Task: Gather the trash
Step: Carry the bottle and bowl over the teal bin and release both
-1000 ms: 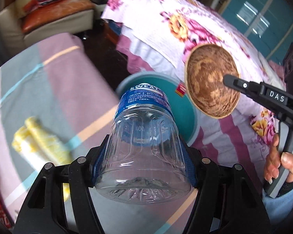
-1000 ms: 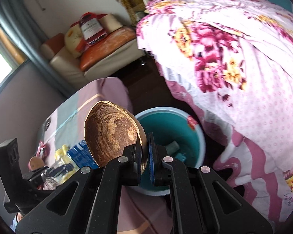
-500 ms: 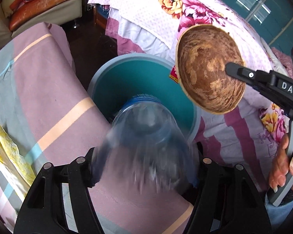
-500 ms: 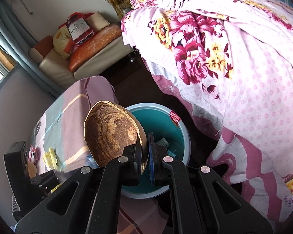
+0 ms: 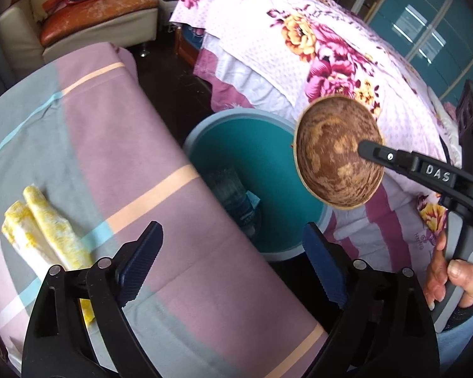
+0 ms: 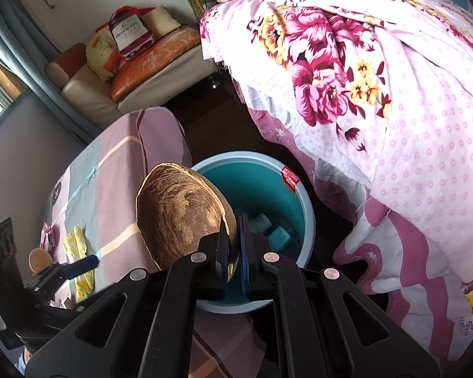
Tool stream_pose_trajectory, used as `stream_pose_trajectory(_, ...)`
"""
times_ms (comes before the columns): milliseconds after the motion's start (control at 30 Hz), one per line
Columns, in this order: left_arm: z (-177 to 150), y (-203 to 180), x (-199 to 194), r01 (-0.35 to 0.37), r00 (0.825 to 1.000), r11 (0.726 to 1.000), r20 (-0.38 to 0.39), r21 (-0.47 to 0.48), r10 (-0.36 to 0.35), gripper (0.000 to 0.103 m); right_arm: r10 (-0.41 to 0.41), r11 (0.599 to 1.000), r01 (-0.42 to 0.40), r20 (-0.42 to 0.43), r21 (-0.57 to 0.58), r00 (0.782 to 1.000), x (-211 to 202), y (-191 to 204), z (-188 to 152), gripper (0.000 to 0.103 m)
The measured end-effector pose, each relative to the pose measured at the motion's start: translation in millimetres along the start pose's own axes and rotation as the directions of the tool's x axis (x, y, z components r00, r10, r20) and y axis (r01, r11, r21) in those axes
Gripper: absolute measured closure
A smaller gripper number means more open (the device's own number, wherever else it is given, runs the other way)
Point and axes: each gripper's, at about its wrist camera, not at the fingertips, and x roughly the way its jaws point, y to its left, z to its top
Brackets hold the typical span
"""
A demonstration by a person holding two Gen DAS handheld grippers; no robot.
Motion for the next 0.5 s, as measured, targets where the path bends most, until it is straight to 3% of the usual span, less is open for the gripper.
stream_pose_trajectory(500,-16,58,-27,-0.022,0.999,0.991,0.023,-0.131,0.026,0.011,-0.041,0.999,0.038,-0.119,-0.030,0.992,44,13,-12,0.094)
